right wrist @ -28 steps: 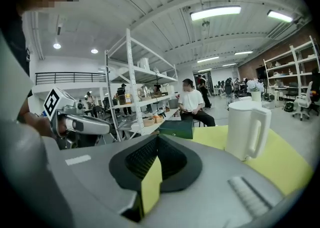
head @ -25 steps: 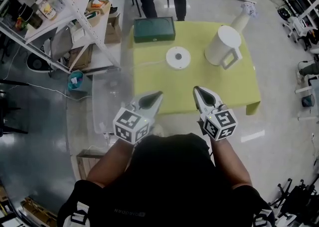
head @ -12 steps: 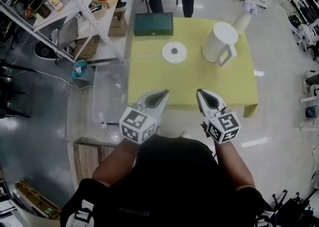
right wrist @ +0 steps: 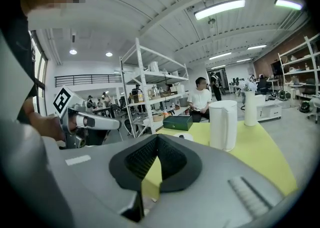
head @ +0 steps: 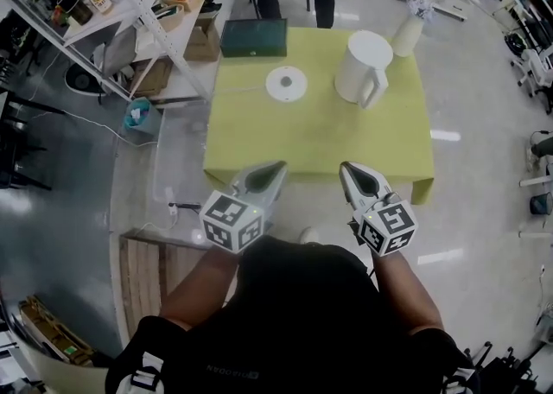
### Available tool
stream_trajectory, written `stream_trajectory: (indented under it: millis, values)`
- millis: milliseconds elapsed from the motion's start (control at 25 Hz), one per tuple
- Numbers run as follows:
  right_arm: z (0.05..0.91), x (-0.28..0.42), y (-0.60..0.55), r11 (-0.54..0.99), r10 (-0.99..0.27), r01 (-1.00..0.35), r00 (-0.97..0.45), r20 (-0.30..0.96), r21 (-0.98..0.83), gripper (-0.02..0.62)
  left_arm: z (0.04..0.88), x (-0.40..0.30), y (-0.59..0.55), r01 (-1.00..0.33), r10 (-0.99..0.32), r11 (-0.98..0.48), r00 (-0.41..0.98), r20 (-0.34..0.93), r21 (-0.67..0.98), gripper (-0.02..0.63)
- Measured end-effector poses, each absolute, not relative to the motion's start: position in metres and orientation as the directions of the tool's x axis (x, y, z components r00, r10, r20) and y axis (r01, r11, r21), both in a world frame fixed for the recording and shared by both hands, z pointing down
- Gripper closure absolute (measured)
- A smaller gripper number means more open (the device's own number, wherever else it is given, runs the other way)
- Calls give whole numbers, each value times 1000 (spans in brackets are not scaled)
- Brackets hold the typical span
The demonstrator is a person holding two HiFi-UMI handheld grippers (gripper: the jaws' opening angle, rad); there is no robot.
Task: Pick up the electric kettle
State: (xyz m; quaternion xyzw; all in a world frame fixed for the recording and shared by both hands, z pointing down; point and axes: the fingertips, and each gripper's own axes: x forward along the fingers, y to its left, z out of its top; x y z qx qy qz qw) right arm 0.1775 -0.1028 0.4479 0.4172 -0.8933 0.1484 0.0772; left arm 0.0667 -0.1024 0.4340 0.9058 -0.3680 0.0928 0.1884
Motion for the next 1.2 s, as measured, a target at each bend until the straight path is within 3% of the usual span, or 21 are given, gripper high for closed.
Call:
stream_trajectory:
  millis: [400,1200]
  values:
    - [439,185,-85,637,-703,-740,-672,232,-214,592,425,66,-77,-744,-672,-627,666,322,230,604]
    - [433,127,-79,553,-767,-803,-595,240,-221,592,423,10,-79,-688,-609,-701,715,344,189,604]
